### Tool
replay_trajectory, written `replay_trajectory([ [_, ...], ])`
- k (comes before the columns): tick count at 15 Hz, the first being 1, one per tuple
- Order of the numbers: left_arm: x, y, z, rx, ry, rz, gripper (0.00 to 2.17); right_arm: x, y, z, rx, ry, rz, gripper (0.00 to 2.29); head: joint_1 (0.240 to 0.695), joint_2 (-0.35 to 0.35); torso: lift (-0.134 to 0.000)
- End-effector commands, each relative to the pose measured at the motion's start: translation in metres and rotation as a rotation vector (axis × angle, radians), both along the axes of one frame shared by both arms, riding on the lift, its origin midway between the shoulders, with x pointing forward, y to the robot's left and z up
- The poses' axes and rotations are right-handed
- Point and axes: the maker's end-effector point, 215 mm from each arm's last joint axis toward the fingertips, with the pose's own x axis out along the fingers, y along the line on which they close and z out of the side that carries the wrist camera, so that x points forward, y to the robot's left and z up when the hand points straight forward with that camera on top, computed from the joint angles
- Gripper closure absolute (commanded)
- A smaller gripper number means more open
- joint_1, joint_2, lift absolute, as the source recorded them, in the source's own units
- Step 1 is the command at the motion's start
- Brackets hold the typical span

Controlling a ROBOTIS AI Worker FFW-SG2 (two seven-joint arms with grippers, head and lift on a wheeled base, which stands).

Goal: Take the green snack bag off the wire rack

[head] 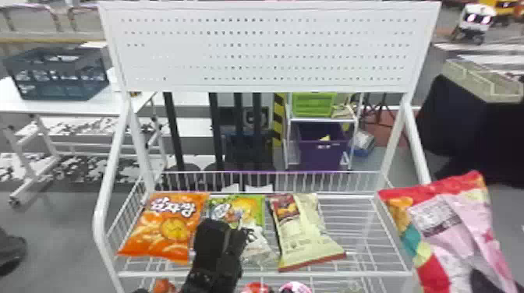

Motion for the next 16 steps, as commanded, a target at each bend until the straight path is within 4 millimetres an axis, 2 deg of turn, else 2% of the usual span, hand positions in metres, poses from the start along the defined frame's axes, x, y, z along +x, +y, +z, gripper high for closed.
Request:
replay_trajectory([
  [1,-0.007,0.012,0.029,-0.021,-0.054,0.014,2.15,0.0,0.0,0.0,0.001,0.0,-0.001,2.24,0.499,0.0,0.0],
  [3,-0.017,0.03,0.054,-0.026,-0.101,0.036,2.15,0.0,0.0,-0.001,0.001,0.003,-0.001,2.24,0.499,0.0,0.0],
  [5,-0.036,0.048,0.081,-0.053,-0.152,0.053,2.15,0.0,0.0,-0.001,0.001,0.003,-0.001,2.24,0.499,0.0,0.0],
  [7,-0.06,0.067,0.099,-0.087,-0.182,0.074,2.15,0.001,0.0,-0.001,0.003,0.002,-0.002,2.24,0.499,0.0,0.0],
  [10,-0.093,0.091,0.105,-0.093,-0.204,0.097,2.15,0.001,0.001,-0.001,0.004,0.001,-0.001,2.24,0.499,0.0,0.0],
  [13,-0.125,0.122,0.123,-0.11,-0.276,0.129,2.15,0.002,0.001,-0.001,0.004,-0.001,0.001,2.24,0.499,0.0,0.0],
  [16,-0.153,0.145,0.147,-0.147,-0.349,0.161,2.15,0.002,0.001,-0.001,0.003,0.001,0.002,2.24,0.499,0.0,0.0],
])
